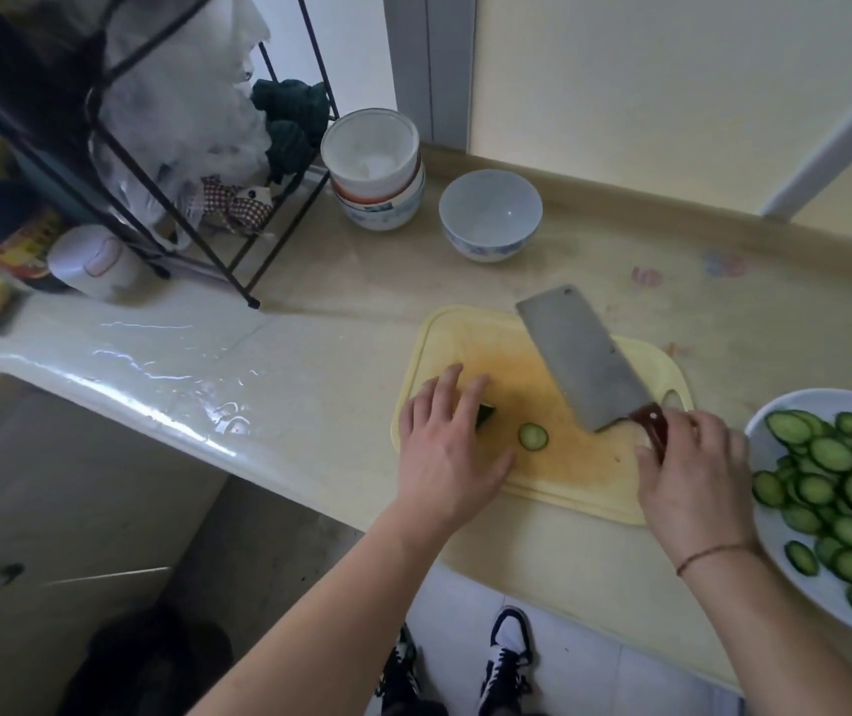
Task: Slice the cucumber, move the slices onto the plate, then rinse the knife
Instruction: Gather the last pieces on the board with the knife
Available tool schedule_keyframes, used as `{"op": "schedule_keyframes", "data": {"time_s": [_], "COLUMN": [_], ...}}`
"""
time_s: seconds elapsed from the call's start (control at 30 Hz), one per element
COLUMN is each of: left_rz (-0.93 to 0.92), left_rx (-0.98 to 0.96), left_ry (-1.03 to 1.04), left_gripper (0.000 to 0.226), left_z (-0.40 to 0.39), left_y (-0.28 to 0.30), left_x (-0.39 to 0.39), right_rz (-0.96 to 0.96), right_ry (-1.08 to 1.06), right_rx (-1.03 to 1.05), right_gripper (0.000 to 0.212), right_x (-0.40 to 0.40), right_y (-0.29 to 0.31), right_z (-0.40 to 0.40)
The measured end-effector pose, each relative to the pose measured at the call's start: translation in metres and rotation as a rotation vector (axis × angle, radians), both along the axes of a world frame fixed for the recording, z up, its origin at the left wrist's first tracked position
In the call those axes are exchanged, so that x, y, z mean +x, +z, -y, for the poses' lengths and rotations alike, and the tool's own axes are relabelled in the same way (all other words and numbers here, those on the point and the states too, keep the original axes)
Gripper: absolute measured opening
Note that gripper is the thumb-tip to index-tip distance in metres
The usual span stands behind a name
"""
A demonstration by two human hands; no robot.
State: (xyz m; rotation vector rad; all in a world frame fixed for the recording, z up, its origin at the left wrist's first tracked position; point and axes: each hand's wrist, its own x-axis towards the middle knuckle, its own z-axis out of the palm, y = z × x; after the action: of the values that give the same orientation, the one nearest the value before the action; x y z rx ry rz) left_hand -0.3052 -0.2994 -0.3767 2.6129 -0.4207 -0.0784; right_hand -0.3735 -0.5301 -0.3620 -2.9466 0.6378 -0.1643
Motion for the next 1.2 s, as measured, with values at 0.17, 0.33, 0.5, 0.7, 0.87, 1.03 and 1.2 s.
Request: {"op": "schedule_keyframes", "data": {"time_s": [0.17,0.33,0.5,0.7,0.87,1.03,1.2], "left_rz": [-0.078,-0.037,-0.046,0.09,0.135,0.242,0.214], "left_rx": [0.013,-0.004,-0.065,-0.11,-0.142,-0.097,-0.088], "left_ry": [-0.04,-0.025,-0.101,-0.199,-0.217,-0.315,-0.448], "left_gripper": [0.088,0.076,0.069,0.044,0.035,0.024,0.022], "left_z": [-0.006,-0.01,-0.007,-0.001,-0.007,-0.012,-0.024], "left_y": [-0.005,-0.009,-0.015,-0.025,-0.032,-0.031,-0.026], "left_x": [0.005,0.008,0.007,0.011,0.011,0.014,0.028], "right_rz": [-0.133,-0.101,-0.047,-0.104,-0.126,-0.038,-0.001], "right_ry": [-0.075,-0.238,-0.431,-0.368,-0.222,-0.163,-0.169], "right_rx": [0.125,0.525,0.666,0.606,0.636,0.753,0.799], "right_gripper": [0.036,0.028,0.036,0.039,0.035,0.037,0.04], "right_x": [-0.001,-0.047,-0.085,-0.073,-0.064,-0.06,-0.063], "right_y": [-0.001,0.02,0.023,0.024,0.018,0.013,0.015], "right_z": [0.002,-0.018,-0.051,-0.074,-0.089,-0.094,-0.088]}}
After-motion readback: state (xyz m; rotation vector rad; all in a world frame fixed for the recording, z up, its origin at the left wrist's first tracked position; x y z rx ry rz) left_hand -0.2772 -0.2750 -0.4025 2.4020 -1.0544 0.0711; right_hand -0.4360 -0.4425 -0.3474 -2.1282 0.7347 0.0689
